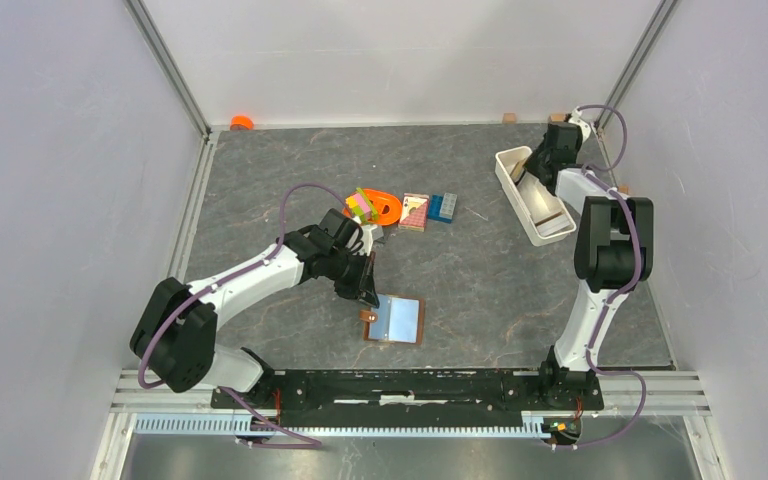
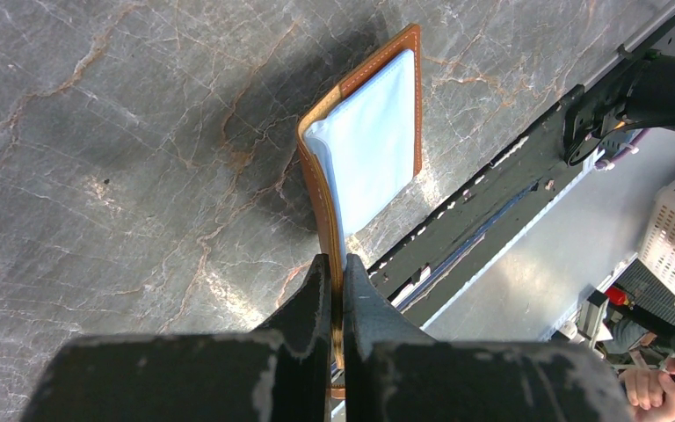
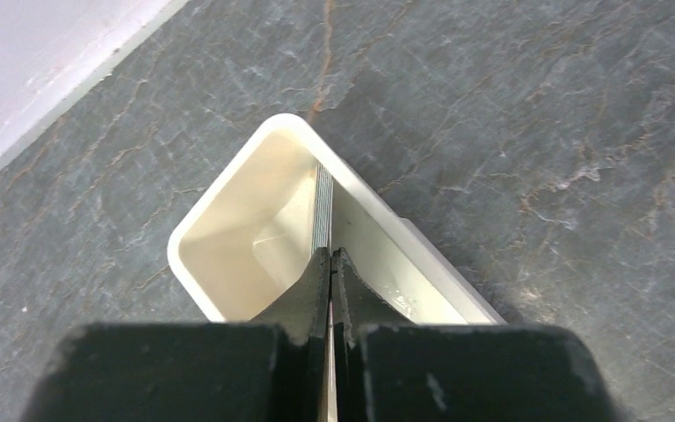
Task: Put the credit cards into the card holder
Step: Pick up the credit card from the storage box.
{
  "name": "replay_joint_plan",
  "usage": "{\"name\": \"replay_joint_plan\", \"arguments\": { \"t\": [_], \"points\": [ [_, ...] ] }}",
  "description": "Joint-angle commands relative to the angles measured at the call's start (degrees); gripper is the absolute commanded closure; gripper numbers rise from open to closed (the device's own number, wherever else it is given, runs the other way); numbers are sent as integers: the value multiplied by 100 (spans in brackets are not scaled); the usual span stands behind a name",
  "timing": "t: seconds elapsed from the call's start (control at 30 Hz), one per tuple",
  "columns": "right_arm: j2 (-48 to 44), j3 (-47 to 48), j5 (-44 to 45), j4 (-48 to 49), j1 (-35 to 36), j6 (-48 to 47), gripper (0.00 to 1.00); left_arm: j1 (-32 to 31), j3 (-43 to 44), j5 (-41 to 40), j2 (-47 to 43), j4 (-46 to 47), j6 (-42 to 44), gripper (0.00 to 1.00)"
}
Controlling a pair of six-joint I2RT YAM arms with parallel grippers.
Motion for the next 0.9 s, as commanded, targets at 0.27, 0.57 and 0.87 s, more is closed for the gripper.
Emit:
{"name": "replay_joint_plan", "arguments": {
  "t": [0.27,0.57,0.87],
  "points": [
    [-1589,-882,867,-366,-231,-718,100,-38,236,81,95,-51,280,98],
    [-3389,-1904,-154,-589,-260,-1220,100,-36,245,-145,200,-98,368,98],
    [-5565,-3762,-3191,-787,132,-929,100,-39,172,-222,357,-89,304,98]
  ]
}}
